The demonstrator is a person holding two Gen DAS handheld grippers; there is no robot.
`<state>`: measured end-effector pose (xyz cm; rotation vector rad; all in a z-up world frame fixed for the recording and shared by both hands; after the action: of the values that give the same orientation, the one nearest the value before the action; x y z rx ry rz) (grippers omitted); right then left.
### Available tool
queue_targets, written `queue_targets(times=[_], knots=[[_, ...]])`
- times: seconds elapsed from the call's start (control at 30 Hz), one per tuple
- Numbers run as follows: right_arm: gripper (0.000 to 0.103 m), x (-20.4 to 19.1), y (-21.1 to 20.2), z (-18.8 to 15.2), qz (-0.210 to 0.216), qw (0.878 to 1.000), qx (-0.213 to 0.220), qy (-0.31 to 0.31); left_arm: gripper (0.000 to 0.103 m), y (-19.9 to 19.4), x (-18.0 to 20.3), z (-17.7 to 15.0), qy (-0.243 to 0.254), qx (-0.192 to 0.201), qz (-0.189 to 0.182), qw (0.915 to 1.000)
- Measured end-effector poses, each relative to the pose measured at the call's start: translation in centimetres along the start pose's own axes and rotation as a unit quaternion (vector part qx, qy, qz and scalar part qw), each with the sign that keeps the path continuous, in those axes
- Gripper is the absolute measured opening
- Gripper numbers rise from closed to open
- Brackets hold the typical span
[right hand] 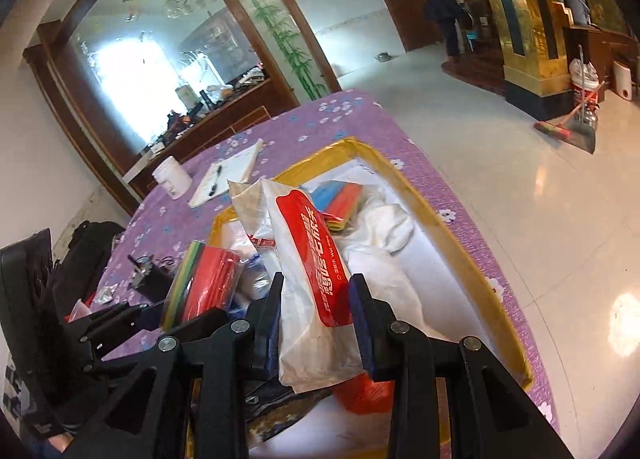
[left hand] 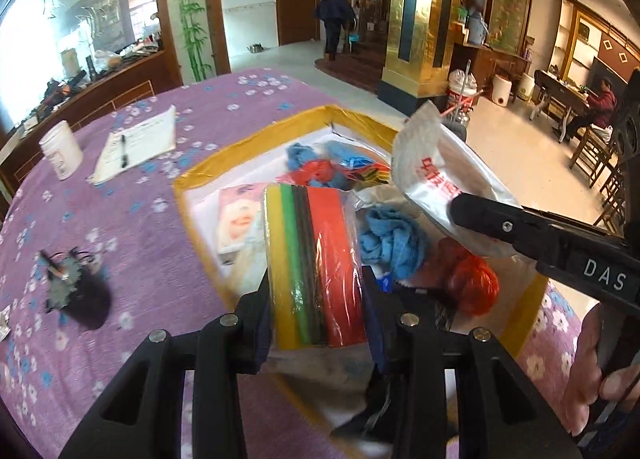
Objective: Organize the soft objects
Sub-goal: 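Open the right tool over the tray while the left releases the striped sponge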
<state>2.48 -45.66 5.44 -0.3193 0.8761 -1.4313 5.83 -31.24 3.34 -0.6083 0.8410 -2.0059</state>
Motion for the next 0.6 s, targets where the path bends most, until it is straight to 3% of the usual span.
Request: queue_targets(times=[0.13,0.33,0.6], knots=[[0.033,1.0,1.6,0.3,-0.001,1.0,-0.016,0.011,0.038,2.0,0.3,0.0,-0.002,-0.009,0.003,0.9999],[0.033,1.2,4.0,0.0,0.004,0.999,-0.032,0.014,0.039,2.7,0.8,0.0,0.009,0.01,0.012,0.9998],[0.034,0.6,4.4,-0.5,0.004,1.0,-0.003,-0.007,0.041,2.9,1.4,-0.4,0.023,0.036,0.018,0.9989]])
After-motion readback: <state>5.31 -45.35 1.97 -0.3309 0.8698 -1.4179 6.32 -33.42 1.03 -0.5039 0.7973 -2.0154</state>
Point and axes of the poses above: each gripper's, at about its wrist camera, not at the fingertips, and y roughly the way its jaws point, x to its right, z to its top, the point moved 4 cm from there along y, roughly the way its jaws point, and after that the axes turned 8 degrees about -z, right-handed, at the moved point
